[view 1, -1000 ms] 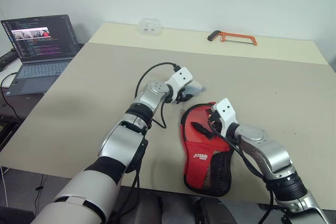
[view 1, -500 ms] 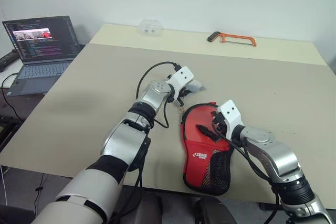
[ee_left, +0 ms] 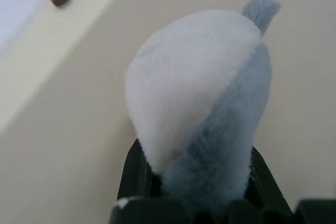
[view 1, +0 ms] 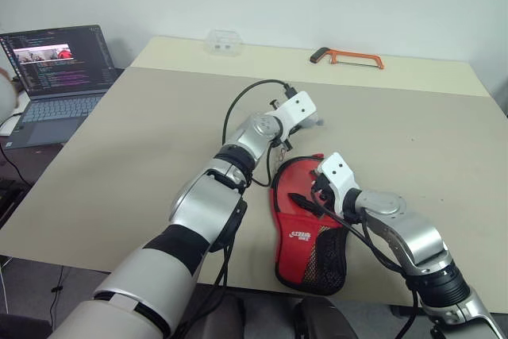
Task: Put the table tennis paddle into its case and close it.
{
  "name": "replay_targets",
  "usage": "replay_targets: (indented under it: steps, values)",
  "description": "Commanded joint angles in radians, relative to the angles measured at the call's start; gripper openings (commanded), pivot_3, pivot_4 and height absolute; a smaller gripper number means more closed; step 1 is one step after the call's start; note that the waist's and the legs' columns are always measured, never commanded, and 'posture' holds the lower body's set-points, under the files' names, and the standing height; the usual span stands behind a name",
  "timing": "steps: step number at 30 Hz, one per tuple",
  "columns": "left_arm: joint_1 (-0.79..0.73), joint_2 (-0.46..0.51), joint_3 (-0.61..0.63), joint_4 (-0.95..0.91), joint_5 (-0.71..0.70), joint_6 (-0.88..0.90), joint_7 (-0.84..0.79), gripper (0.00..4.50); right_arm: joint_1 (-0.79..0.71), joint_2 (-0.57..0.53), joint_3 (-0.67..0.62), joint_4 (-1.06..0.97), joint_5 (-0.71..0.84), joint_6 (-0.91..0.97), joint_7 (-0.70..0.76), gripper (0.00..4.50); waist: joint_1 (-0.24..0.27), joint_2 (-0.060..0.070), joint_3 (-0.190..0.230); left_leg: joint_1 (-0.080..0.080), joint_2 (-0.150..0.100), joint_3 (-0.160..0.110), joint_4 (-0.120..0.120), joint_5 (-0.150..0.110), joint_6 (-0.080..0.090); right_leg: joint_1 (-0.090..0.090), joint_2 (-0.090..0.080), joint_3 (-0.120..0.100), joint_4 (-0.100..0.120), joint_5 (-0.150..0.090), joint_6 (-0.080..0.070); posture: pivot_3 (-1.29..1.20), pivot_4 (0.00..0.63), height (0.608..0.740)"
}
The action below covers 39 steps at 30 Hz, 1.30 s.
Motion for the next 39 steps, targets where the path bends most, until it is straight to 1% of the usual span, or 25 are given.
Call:
replay_targets:
  steps: [1,4,9,13,15,20,25,30,32,33,34,37,39]
  values:
    - [-0.060,-0.030,-0.036,-0.015,0.063,-0.078,0.092,0.59,0.030,-0.023,0.053,0.016,-0.018,0.056,0.022,4.50,0.000,0.000,0.000,0.000,0.000,0.000,0.000,0.000,0.000,0.000,0.000,0.000,0.000,0.000,0.000,0.00,0.150,0.740]
    - [-0.079,-0.070,-0.090,-0.010,0.130,-0.143,0.162,0.59,0.036,-0.031,0.060,0.000,-0.018,0.064,0.027,4.50,0.000,0.000,0.000,0.000,0.000,0.000,0.000,0.000,0.000,0.000,0.000,0.000,0.000,0.000,0.000,0.00,0.150,0.740]
    - [-0.092,-0.135,-0.151,-0.001,0.212,-0.207,0.227,0.59,0.039,-0.030,0.073,-0.017,-0.024,0.076,0.020,4.50,0.007,0.000,0.000,0.000,0.000,0.000,0.000,0.000,0.000,0.000,0.000,0.000,0.000,0.000,0.000,0.00,0.150,0.740]
    - [-0.087,-0.182,-0.189,0.001,0.256,-0.266,0.242,0.59,0.043,-0.018,0.081,-0.035,-0.025,0.092,0.007,4.50,0.010,0.000,0.000,0.000,0.000,0.000,0.000,0.000,0.000,0.000,0.000,0.000,0.000,0.000,0.000,0.00,0.150,0.740]
    - [-0.079,-0.215,-0.190,0.000,0.254,-0.289,0.227,0.59,0.045,-0.016,0.086,-0.042,-0.026,0.096,0.004,4.50,0.010,0.000,0.000,0.000,0.000,0.000,0.000,0.000,0.000,0.000,0.000,0.000,0.000,0.000,0.000,0.00,0.150,0.740]
    - [-0.048,-0.256,-0.197,-0.006,0.242,-0.373,0.130,0.59,0.046,-0.011,0.087,-0.037,-0.031,0.093,-0.002,4.50,0.011,0.000,0.000,0.000,0.000,0.001,0.000,0.000,0.000,0.000,0.000,0.000,0.000,0.000,0.000,0.00,0.150,0.740]
    - [0.003,-0.249,-0.178,-0.011,0.198,-0.431,-0.061,0.59,0.038,-0.008,0.093,-0.015,-0.042,0.076,0.003,4.50,0.010,0.001,0.000,0.000,0.000,0.001,0.000,0.000,0.000,0.000,0.000,0.000,0.000,0.000,0.000,0.00,0.150,0.740]
    - [0.051,-0.221,-0.145,-0.016,0.138,-0.390,-0.299,0.59,0.022,0.000,0.104,0.014,-0.049,0.053,0.014,4.50,0.006,0.004,-0.003,0.001,0.000,0.001,0.000,0.000,0.000,0.000,0.000,0.000,0.000,0.000,0.000,0.00,0.150,0.740]
    - [0.064,-0.205,-0.148,-0.023,0.137,-0.390,-0.346,0.59,0.017,0.003,0.105,0.026,-0.054,0.045,0.021,4.50,0.004,0.005,-0.004,0.001,0.000,0.001,0.000,0.000,0.000,0.000,0.000,0.001,0.000,0.000,0.000,0.00,0.150,0.740]
    - [0.069,-0.199,-0.147,-0.027,0.137,-0.389,-0.356,1.35,0.014,0.004,0.106,0.032,-0.057,0.040,0.024,4.50,0.003,0.006,-0.004,0.001,0.000,0.001,0.000,0.000,0.000,0.000,0.001,0.001,0.000,0.000,0.000,0.00,0.150,0.740]
    - [0.072,-0.195,-0.146,-0.030,0.137,-0.388,-0.360,1.60,0.012,0.004,0.108,0.038,-0.060,0.034,0.027,4.50,0.001,0.006,-0.005,0.001,0.000,0.001,0.000,0.000,0.000,0.001,0.001,0.001,0.000,0.000,0.000,0.00,0.150,0.740]
    - [0.081,-0.179,-0.145,-0.036,0.139,-0.382,-0.392,2.78,0.004,0.002,0.114,0.054,-0.066,0.019,0.038,4.50,-0.005,0.006,-0.006,0.004,0.000,0.001,-0.001,0.000,0.000,0.004,0.000,0.001,-0.001,0.000,0.000,0.00,0.150,0.740]
    - [0.081,-0.171,-0.142,-0.038,0.137,-0.372,-0.400,3.47,0.000,-0.003,0.112,0.062,-0.067,0.012,0.047,4.50,-0.007,0.006,-0.006,0.008,0.000,0.001,-0.001,0.000,0.000,0.008,0.000,0.001,-0.001,0.000,0.000,0.00,0.150,0.740]
